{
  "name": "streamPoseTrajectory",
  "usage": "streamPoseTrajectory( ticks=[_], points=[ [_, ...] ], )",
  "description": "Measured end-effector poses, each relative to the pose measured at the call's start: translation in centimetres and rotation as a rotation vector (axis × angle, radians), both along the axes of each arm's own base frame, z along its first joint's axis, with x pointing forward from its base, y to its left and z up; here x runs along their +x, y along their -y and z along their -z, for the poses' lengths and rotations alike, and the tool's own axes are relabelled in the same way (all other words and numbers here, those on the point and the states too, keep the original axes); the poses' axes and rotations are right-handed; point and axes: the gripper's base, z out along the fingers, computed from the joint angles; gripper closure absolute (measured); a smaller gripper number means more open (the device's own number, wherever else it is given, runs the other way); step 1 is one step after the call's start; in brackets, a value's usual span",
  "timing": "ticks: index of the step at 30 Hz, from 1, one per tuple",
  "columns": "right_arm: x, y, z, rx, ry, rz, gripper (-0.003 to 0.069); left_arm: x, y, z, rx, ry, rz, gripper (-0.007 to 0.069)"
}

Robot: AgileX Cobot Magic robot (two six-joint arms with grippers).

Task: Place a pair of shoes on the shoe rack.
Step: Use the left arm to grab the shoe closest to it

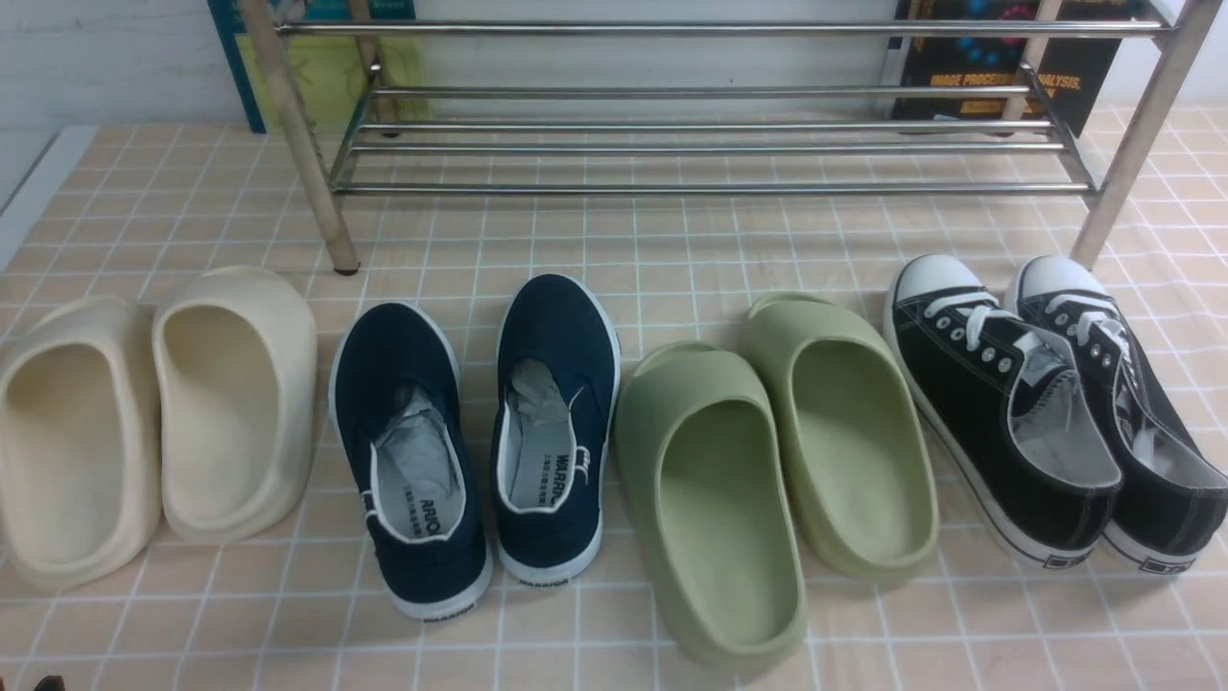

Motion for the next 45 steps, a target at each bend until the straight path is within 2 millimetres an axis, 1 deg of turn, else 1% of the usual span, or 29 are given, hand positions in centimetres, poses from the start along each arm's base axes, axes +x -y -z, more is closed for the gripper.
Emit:
streamPoseTrajectory(
  ticks=[23, 25, 27, 29, 30, 32, 34, 36, 37, 38, 39, 45],
  points=[
    [0.0, 0.0, 0.0, 0.0, 0.0, 0.0, 0.0421, 0.0, 0.0, 0.0, 0.0, 0.0, 0.0, 0.0385],
    [0.0, 0.0, 0.0, 0.0, 0.0, 0.0, 0.0421, 0.0, 0.1, 0.0, -0.03, 0.003, -0.002, 0.0385],
    [0.0, 0.0, 0.0, 0.0, 0.0, 0.0, 0.0421, 0.0, 0.2, -0.1, -0.117, 0.016, -0.007, 0.0385],
    [0.0, 0.0, 0.0, 0.0, 0.0, 0.0, 0.0421, 0.1, 0.6, -0.1, -0.283, 0.037, -0.02, 0.0385],
    [0.0, 0.0, 0.0, 0.0, 0.0, 0.0, 0.0421, 0.1, 0.6, -0.1, -0.304, 0.04, -0.022, 0.0385],
    [0.0, 0.0, 0.0, 0.0, 0.0, 0.0, 0.0421, 0.2, 1.1, -0.4, -0.665, 0.076, -0.055, 0.0385],
    [0.0, 0.0, 0.0, 0.0, 0.0, 0.0, 0.0421, 0.2, 1.3, -0.5, -0.798, 0.09, -0.068, 0.0385],
    [0.0, 0.0, 0.0, 0.0, 0.0, 0.0, 0.0421, 0.3, 1.6, -1.0, -1.074, 0.118, -0.095, 0.0385],
    [0.0, 0.0, 0.0, 0.0, 0.0, 0.0, 0.0421, 0.3, 1.6, -1.0, -1.098, 0.119, -0.096, 0.0385],
    [0.0, 0.0, 0.0, 0.0, 0.0, 0.0, 0.0421, 0.3, 1.6, -1.1, -1.175, 0.129, -0.103, 0.0385],
    [0.0, 0.0, 0.0, 0.0, 0.0, 0.0, 0.0421, 0.3, 1.6, -1.2, -1.192, 0.135, -0.104, 0.0385],
    [0.0, 0.0, 0.0, 0.0, 0.0, 0.0, 0.0421, 0.3, 1.6, -1.2, -1.14, 0.14, -0.099, 0.0385]
  ],
)
